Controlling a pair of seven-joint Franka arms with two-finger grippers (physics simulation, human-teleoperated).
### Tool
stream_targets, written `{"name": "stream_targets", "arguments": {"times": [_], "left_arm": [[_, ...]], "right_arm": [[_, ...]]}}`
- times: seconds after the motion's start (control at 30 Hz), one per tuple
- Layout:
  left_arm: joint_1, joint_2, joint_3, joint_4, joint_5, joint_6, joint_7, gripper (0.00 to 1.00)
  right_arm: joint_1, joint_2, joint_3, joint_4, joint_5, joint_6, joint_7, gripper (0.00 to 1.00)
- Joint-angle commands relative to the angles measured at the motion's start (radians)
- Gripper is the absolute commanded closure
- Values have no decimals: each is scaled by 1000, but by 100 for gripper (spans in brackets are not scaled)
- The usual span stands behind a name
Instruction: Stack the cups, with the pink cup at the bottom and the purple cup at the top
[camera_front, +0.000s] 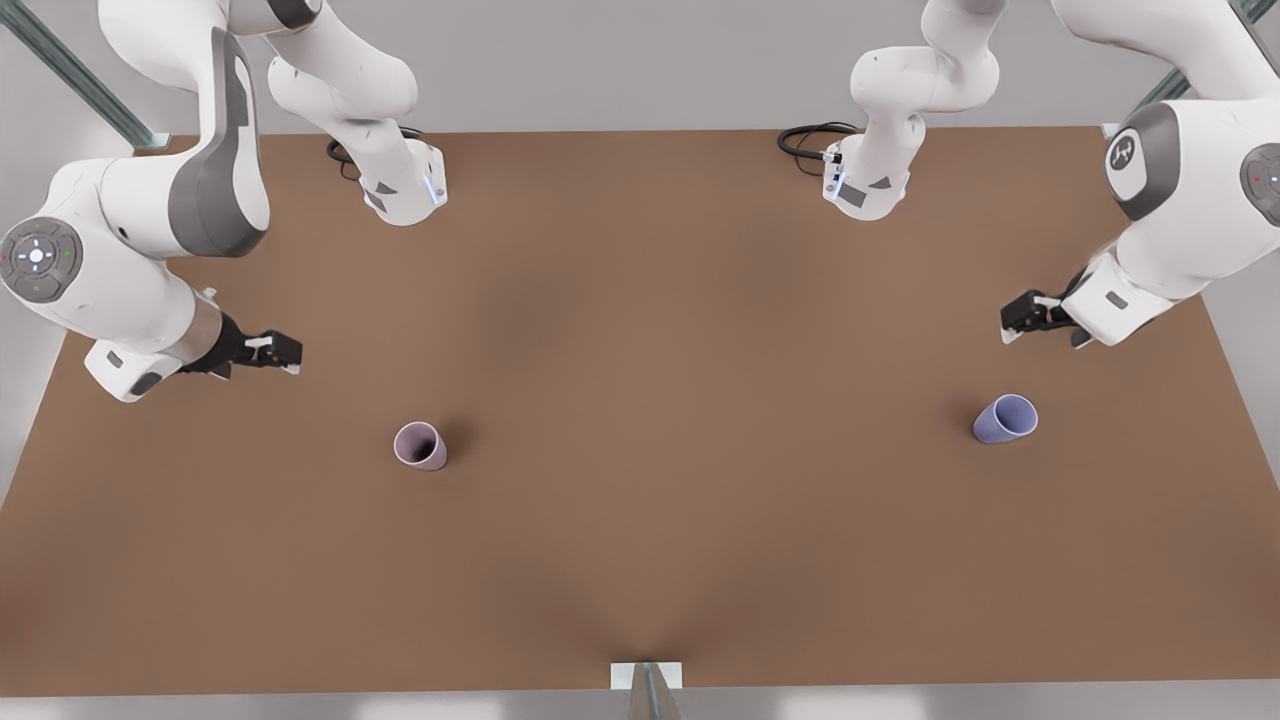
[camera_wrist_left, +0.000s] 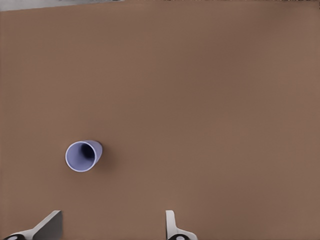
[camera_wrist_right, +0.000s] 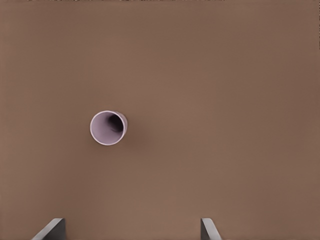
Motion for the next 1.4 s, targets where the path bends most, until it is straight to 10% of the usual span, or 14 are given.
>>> {"name": "stream_targets", "arguments": {"times": [0.0, 0.83, 1.37], "left_arm": [[-3, 1, 0, 0, 2, 38, 30, 0], [3, 27, 9, -11, -1, -98, 43, 0], [3, 23, 9, -11, 7, -126, 45, 0]], "right_arm": [[-1, -1, 0, 0, 22, 23, 178, 0], [37, 381, 10, -124, -15, 479, 153, 0], [33, 316, 34, -360, 31, 638, 97, 0]]}}
